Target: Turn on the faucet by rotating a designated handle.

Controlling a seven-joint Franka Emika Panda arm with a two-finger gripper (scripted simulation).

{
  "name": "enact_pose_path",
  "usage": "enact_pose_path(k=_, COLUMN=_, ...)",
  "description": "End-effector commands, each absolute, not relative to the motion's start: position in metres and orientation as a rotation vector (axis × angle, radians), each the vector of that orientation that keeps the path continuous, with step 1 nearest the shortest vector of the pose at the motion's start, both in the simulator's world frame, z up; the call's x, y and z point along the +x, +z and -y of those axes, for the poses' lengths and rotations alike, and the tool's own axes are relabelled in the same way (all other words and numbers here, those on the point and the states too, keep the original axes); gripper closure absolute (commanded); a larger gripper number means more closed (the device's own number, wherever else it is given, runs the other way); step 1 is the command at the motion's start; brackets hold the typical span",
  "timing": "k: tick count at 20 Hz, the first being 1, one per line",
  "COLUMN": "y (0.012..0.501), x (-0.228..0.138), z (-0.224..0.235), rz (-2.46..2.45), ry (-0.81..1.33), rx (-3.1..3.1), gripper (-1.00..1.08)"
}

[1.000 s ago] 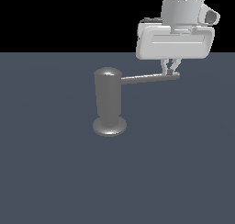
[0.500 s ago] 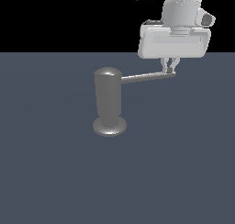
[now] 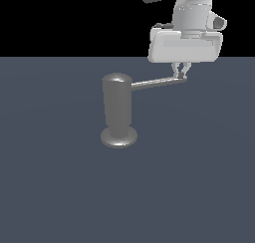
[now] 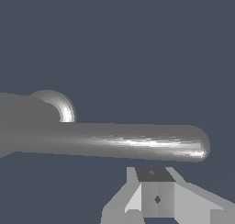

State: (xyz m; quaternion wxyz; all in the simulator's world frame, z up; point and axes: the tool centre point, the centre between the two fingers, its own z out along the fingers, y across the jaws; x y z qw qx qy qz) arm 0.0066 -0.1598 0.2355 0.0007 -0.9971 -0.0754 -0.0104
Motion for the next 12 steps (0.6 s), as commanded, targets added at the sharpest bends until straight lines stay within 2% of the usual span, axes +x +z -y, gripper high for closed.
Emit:
enact_pose_path(k=1, y=0.233, x=0.019, z=0.151, rz=0.255, ry=-0.035, rx=-3.129, gripper=1.08)
enact_pose_path(k=12, y=0.230, x=0.051, z=0.145, rz=0.240, ry=-0.025, rx=-3.131, gripper=1.08)
